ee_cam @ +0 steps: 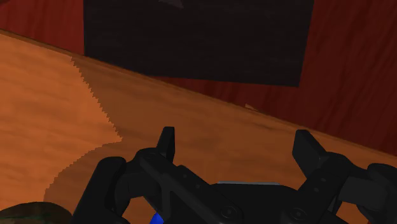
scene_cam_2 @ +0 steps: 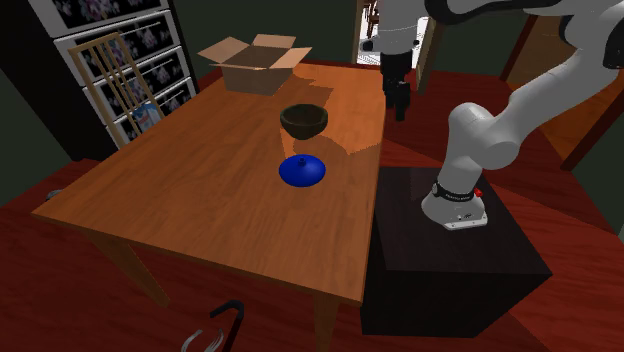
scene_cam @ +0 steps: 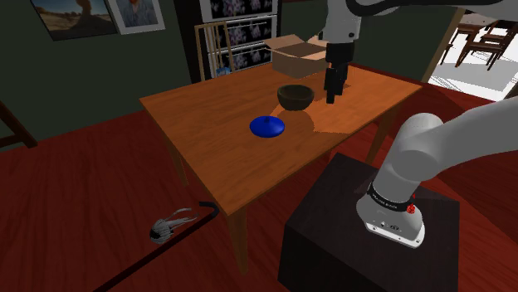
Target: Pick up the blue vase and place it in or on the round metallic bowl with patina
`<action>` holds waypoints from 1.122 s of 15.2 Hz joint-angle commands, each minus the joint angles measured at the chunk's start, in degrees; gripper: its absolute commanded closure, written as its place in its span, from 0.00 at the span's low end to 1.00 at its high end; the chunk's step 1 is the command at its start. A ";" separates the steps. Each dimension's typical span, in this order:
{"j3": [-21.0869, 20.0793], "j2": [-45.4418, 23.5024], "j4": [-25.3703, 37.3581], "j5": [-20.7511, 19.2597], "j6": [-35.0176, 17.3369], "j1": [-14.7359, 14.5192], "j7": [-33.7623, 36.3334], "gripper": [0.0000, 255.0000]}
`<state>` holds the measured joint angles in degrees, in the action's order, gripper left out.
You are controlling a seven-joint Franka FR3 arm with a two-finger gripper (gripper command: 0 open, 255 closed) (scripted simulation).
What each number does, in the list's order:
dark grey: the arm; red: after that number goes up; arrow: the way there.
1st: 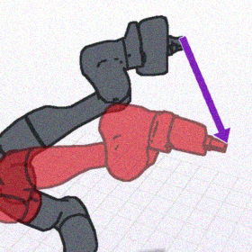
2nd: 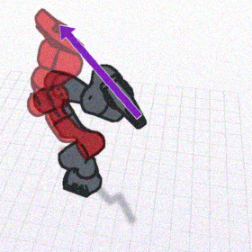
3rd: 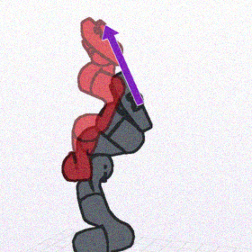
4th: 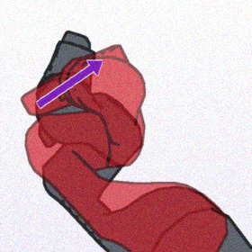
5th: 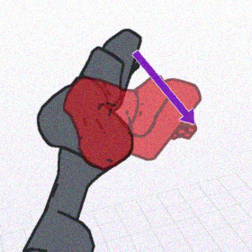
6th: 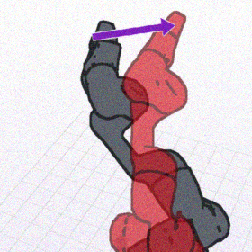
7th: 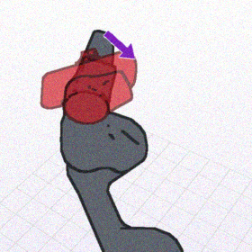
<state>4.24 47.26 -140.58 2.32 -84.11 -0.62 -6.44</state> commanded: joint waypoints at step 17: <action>2.68 -31.27 9.57 -0.03 -27.46 -3.51 -10.38 0.00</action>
<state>7.03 17.93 -132.37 2.04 -110.52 -3.77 -16.46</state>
